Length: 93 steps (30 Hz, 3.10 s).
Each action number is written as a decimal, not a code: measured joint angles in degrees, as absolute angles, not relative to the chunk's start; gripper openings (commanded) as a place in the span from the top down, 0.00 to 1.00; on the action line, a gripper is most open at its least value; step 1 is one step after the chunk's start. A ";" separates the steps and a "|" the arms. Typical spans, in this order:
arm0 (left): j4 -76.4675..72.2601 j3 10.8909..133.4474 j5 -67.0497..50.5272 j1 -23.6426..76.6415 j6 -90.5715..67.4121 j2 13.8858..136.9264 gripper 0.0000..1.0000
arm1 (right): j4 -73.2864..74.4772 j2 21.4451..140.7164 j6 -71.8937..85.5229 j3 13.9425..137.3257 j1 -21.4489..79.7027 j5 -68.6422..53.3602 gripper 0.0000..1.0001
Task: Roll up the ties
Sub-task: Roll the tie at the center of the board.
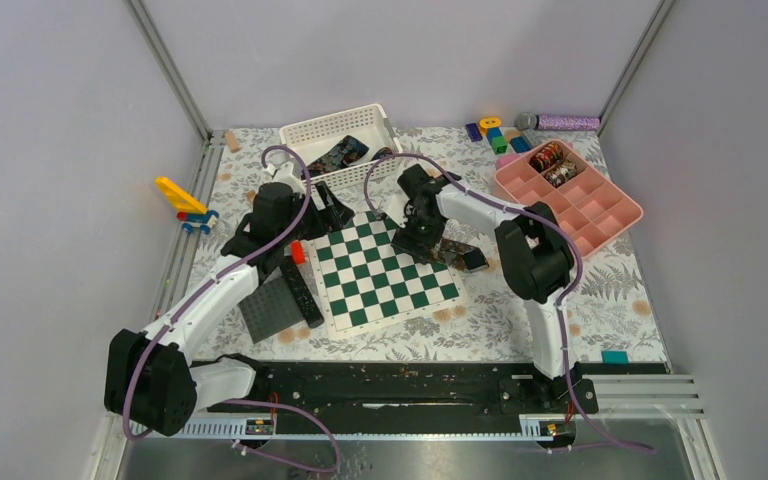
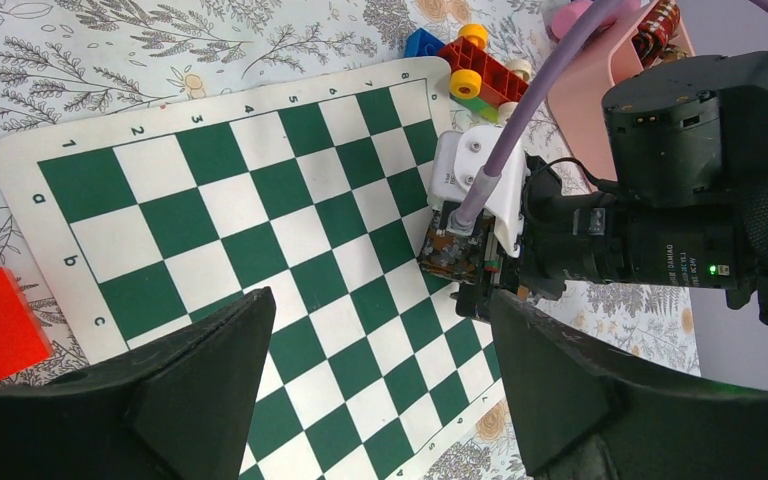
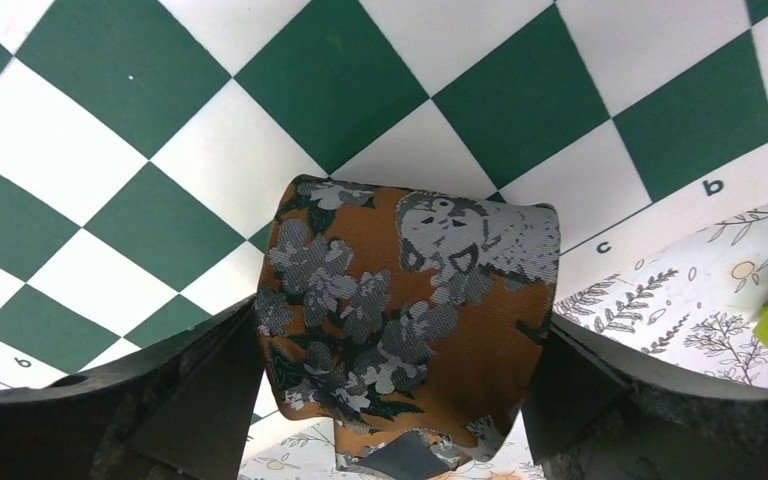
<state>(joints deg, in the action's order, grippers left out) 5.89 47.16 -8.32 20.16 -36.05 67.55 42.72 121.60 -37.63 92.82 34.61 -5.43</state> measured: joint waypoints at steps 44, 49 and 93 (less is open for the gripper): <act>5.91 47.09 -8.32 19.49 -36.51 67.70 0.11 | 44.38 123.42 -34.98 95.83 34.61 -4.01 0.01; 6.00 47.09 -7.94 19.49 -36.75 67.68 0.01 | 41.28 117.69 -31.46 94.19 34.54 -5.69 0.01; -17.72 50.00 -7.53 31.70 -40.66 96.31 0.23 | 3.55 91.74 48.16 53.84 24.16 -11.62 0.75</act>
